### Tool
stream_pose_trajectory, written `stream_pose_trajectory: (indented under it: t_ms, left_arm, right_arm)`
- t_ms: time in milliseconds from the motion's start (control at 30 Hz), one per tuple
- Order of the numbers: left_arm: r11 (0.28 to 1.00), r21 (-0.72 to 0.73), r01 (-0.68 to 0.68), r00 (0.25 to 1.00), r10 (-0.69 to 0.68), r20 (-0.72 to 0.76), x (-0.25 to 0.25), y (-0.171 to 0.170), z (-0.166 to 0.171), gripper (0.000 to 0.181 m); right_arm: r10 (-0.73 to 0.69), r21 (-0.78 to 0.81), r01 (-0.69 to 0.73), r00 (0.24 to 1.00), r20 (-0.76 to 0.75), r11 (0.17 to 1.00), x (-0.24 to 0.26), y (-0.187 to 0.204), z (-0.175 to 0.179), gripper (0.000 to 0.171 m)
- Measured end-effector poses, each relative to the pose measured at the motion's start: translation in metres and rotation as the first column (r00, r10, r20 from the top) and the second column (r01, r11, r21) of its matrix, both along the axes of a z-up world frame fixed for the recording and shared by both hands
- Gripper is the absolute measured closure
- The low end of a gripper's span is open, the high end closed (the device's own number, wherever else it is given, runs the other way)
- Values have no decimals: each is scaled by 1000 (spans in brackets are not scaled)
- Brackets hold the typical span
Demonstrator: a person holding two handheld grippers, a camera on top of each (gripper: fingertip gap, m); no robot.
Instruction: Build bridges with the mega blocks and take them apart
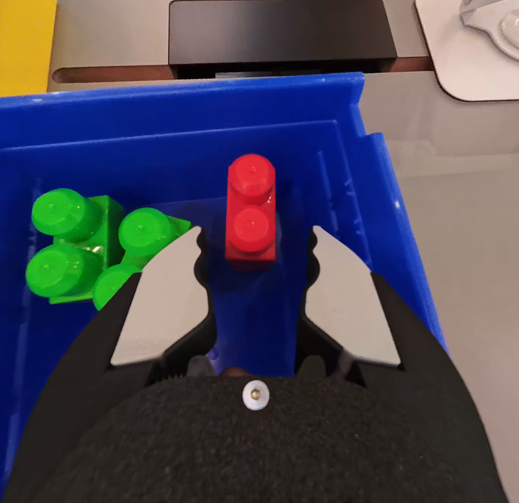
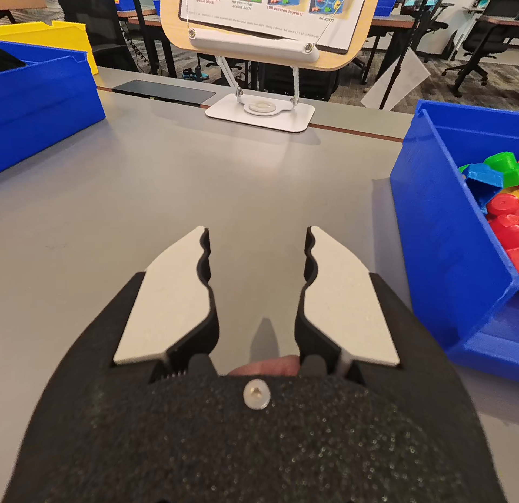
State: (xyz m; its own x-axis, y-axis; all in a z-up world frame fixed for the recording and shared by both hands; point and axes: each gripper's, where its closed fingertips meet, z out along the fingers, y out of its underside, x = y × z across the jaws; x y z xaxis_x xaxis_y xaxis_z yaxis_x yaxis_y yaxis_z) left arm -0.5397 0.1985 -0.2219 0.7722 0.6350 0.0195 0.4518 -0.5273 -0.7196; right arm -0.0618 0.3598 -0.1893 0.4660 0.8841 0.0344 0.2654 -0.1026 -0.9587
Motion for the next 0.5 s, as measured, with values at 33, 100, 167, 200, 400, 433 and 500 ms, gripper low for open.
stream_pose_trajectory:
  t_ms: [33, 100, 167, 200, 400, 433, 500]
  left_arm:
    - [1000, -11, 2, 1000, -2, -16, -3, 2, -1, 112]
    - [1000, -25, 18, 999, -19, -32, -5, 6, -2, 119]
    - [998, -63, 19, 999, -21, -34, -7, 8, -11, 120]
    - [997, -76, 25, 999, -27, -20, -6, 9, -16, 121]
    - [996, -90, -7, 1000, 6, -13, -10, 8, -32, 139]
    - [996, -85, -3, 1000, 3, -7, -10, 8, -32, 139]
    - [997, -81, -5, 1000, 4, -4, -12, 7, -32, 139]
  right_arm:
    - [2, -1, -2, 1000, 2, 1000, 0, 0, 0, 106]
    - [6, -3, -6, 1000, 2, 1000, -1, -1, -1, 107]
    - [9, -3, -9, 1000, 7, 1000, -1, -2, -1, 107]
    - [11, -3, -11, 1000, 7, 1000, -1, -2, -1, 107]
    - [8, 0, -8, 1000, 3, 1000, 1, 0, 1, 108]
    - [7, -2, -7, 1000, 4, 1000, 1, 0, 1, 108]
    - [7, -5, -7, 1000, 3, 1000, 2, 1, 1, 108]
